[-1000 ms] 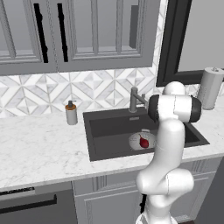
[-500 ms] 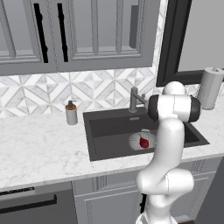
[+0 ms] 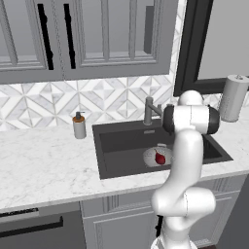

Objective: Put the colander in the sink, put the pear in the colander, and turn on the sink faucet and pour water over the colander.

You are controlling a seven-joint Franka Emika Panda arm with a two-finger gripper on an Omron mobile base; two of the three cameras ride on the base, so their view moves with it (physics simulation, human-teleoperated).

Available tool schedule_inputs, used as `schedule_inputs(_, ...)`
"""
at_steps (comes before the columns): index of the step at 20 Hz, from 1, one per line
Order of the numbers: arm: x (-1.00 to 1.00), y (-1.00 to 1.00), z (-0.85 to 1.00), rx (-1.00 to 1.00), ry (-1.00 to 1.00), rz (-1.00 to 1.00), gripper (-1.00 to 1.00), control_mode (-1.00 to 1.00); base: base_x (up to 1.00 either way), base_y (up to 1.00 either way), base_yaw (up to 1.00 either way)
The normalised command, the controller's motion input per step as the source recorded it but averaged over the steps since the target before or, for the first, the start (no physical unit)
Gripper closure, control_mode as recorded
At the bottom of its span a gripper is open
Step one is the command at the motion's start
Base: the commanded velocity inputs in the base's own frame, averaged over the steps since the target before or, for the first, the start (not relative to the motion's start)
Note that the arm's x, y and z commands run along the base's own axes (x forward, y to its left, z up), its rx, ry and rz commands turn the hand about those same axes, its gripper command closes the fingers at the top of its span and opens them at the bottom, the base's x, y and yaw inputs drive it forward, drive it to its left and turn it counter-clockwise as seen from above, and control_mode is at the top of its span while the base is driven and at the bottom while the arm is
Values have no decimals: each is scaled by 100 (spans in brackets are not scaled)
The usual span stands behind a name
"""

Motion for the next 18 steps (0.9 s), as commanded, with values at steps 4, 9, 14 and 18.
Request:
schedule_inputs(4,24,0,0,0,0,0,-100,-100,0,0,0)
schedule_inputs(9,23,0,-8,0,0,0,-100,-100,0,0,0)
schedule_inputs(14,23,0,-19,0,0,0,-100,-100,0,0,0)
schedule_inputs(18,22,0,-16,0,0,0,-100,-100,0,0,0)
